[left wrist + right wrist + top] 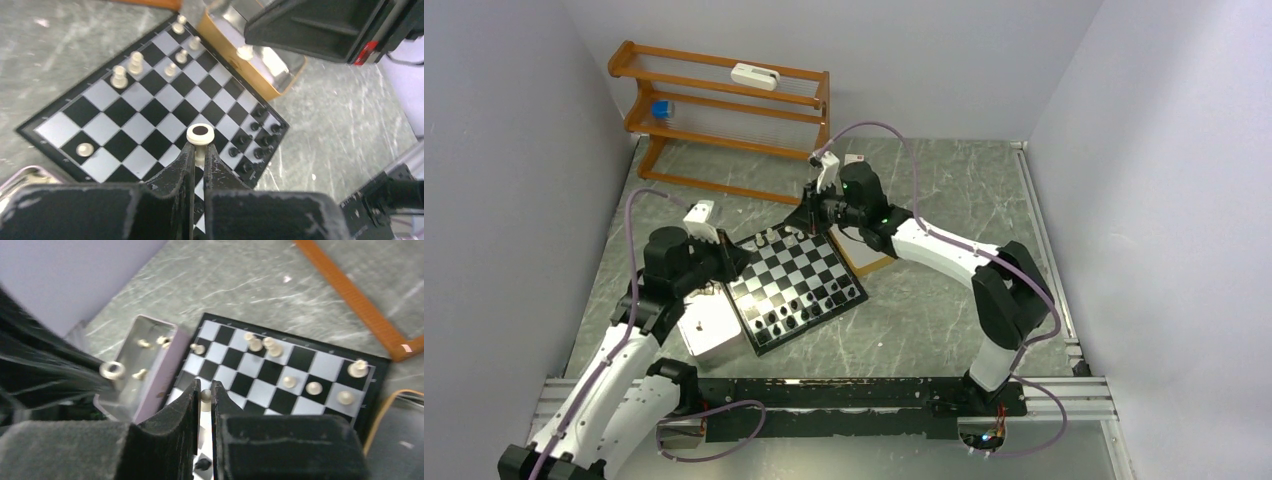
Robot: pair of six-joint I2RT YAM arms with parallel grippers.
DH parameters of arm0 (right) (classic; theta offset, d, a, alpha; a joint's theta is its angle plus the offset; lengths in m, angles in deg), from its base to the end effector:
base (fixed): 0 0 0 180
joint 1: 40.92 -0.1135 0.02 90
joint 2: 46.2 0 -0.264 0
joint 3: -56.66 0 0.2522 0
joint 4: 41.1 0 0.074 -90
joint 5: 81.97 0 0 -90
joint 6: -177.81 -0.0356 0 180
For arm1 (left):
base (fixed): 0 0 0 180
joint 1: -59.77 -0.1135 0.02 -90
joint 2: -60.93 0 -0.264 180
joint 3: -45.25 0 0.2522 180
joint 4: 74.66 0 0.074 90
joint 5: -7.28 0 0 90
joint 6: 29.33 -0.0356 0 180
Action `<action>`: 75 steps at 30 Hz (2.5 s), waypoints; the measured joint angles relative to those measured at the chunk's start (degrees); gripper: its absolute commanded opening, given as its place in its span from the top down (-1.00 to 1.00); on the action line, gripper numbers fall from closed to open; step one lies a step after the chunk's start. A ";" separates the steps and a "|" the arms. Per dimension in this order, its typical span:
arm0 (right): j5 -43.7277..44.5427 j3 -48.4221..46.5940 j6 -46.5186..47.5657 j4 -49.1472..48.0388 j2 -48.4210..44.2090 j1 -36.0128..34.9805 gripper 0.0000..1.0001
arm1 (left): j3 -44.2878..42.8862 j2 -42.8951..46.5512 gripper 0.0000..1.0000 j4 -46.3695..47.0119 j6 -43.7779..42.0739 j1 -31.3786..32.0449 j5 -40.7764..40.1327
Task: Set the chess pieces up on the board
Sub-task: Pick up the chess piece from the storage box, then place the chess piece on the chessboard.
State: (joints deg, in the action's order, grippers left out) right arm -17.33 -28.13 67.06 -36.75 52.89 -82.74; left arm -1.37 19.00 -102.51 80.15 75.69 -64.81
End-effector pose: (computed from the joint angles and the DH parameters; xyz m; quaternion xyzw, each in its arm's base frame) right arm 0.2929 0.2825 0.2779 -0.2708 0.7558 0.4478 0.3936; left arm 0.1644 -0.0583 0.2681 0.0601 0.8267 -0.2892 0.4788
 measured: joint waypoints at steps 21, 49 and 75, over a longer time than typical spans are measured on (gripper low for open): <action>20.28 -0.33 26.29 -10.49 17.86 -9.55 0.77 | -4.79 14.14 0.90 -9.55 -1.14 0.00 -26.08; 26.10 -1.57 29.35 -16.44 22.82 -10.38 0.73 | -4.81 15.08 0.90 -10.25 -1.14 0.00 -29.27; 27.56 -3.17 26.53 -15.58 24.50 -10.38 0.56 | -4.81 15.08 0.90 -11.08 -1.09 0.00 -29.75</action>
State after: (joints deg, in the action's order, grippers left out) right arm 10.23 -31.30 93.60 -52.33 77.39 -93.13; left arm -6.18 34.08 -113.59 79.06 75.69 -94.55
